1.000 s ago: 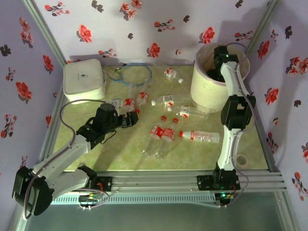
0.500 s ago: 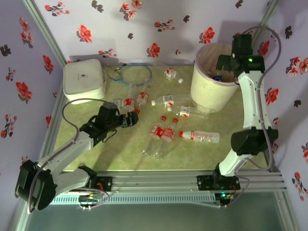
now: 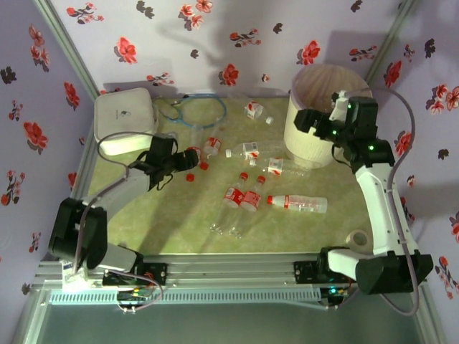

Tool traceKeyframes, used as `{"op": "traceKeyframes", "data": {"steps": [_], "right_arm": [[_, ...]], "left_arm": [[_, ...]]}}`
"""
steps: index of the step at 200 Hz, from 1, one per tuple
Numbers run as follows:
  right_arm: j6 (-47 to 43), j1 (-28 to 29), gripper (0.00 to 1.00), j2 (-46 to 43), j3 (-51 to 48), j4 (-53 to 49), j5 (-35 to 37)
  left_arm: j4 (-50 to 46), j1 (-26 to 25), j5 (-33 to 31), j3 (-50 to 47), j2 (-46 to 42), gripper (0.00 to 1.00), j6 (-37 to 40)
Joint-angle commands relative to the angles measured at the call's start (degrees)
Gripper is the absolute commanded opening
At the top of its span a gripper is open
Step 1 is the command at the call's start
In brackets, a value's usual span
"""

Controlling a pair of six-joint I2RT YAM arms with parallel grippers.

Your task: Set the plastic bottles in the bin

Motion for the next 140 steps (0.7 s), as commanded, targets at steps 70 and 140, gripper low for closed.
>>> {"op": "traceKeyframes", "data": {"steps": [70, 140], "right_arm": [[-1.7, 11.0, 0.96, -5.9, -14.0, 11.7, -10.6], [-1.8, 11.3, 0.96, -2.5, -14.1, 12.8, -11.1]], "left_arm": [[4.7, 2.0, 5.4, 9.7, 18.6, 0.80, -1.0], [4.2, 1.8, 5.5, 9.8, 21.2, 0.59, -2.7]]}}
